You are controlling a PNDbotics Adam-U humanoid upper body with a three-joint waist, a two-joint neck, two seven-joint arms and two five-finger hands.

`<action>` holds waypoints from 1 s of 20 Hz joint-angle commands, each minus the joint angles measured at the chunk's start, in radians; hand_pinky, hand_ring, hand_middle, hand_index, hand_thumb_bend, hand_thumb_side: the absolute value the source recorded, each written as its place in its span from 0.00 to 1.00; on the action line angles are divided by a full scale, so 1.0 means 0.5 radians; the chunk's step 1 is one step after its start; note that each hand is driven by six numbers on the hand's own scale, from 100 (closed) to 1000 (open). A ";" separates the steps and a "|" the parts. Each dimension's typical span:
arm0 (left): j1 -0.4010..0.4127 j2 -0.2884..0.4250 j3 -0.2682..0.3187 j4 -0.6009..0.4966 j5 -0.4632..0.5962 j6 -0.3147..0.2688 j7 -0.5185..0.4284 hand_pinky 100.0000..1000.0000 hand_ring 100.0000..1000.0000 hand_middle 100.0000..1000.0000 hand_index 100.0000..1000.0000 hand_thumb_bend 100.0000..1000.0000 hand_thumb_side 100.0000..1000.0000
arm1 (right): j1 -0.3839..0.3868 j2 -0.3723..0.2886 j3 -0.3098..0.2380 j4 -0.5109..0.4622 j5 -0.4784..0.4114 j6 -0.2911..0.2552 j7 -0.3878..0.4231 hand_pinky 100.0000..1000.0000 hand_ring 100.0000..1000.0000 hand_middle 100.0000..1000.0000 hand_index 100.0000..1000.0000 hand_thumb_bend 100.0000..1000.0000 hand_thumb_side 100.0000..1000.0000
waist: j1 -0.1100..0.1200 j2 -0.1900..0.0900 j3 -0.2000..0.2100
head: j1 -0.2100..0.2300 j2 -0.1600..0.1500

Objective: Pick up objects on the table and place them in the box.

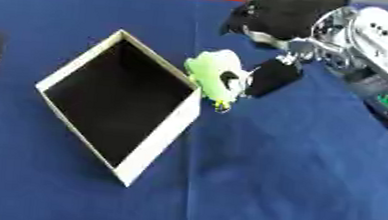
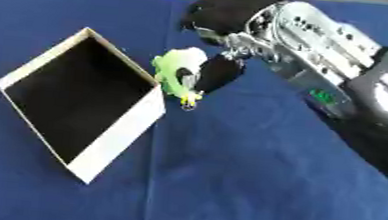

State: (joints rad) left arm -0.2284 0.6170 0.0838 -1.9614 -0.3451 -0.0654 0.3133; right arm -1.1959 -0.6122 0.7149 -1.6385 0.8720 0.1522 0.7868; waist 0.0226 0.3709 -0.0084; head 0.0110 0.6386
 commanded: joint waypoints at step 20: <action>-0.019 0.041 0.018 -0.021 0.018 -0.010 -0.012 0.40 0.57 0.54 0.73 0.40 0.55 | -0.027 0.090 -0.018 0.357 0.114 -0.188 -0.090 0.99 1.00 0.91 0.98 0.15 0.86 | 0.010 -0.015 0.025 | -0.024 -0.006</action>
State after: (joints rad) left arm -0.2284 0.6170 0.0838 -1.9613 -0.3423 -0.0688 0.3085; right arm -1.1914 -0.5635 0.7209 -1.4678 0.9212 0.0573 0.7496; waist 0.0240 0.3827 0.0015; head 0.0023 0.6386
